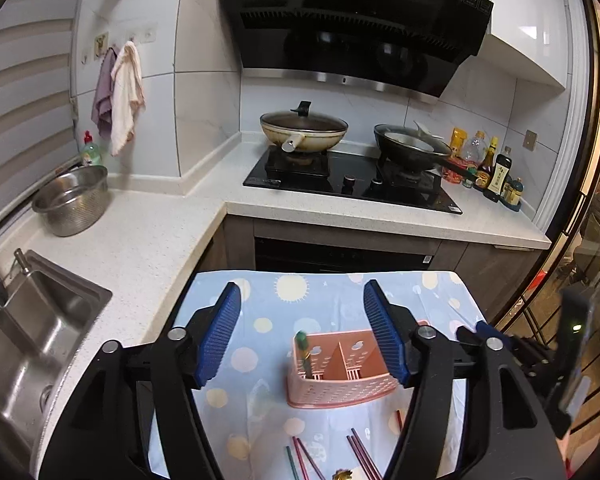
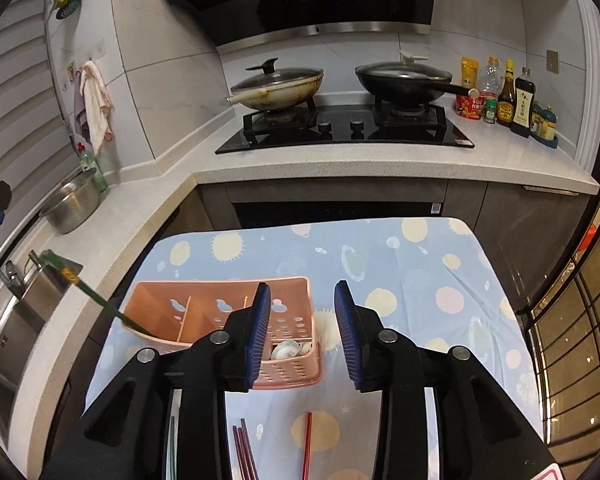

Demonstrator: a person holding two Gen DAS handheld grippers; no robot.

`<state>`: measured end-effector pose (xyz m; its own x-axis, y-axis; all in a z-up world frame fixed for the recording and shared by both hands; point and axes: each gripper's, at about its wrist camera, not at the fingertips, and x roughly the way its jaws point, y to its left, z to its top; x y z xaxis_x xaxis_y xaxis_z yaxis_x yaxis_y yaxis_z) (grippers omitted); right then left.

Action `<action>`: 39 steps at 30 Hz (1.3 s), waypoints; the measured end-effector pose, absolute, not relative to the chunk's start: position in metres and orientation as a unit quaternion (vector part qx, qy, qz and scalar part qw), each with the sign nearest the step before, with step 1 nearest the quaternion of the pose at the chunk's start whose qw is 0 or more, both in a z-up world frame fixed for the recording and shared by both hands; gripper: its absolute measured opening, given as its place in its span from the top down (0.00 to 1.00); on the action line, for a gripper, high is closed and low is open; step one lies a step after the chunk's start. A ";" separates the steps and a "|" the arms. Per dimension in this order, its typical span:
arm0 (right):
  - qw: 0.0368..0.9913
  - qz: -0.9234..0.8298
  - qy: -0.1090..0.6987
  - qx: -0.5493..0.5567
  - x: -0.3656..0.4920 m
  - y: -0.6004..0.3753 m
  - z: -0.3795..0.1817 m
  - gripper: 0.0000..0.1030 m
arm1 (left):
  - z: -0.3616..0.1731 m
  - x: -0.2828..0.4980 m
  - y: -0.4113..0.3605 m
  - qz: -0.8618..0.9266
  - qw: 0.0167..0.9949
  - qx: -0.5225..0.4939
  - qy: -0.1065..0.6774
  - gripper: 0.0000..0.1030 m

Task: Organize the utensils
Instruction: 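Drop the green chopstick into the pink caddy with the left tool while the right tool drops the spoon in, then grasp the second green chopstick with the left tool while the right tool grasps a red chopstick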

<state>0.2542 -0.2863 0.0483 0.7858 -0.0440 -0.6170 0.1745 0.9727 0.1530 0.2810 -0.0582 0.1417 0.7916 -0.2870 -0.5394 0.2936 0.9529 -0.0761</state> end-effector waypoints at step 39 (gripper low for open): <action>0.882 -0.072 0.453 0.110 0.073 -0.232 -0.120 0.62 | -0.078 0.083 -0.005 -0.104 0.880 0.047 0.461 0.20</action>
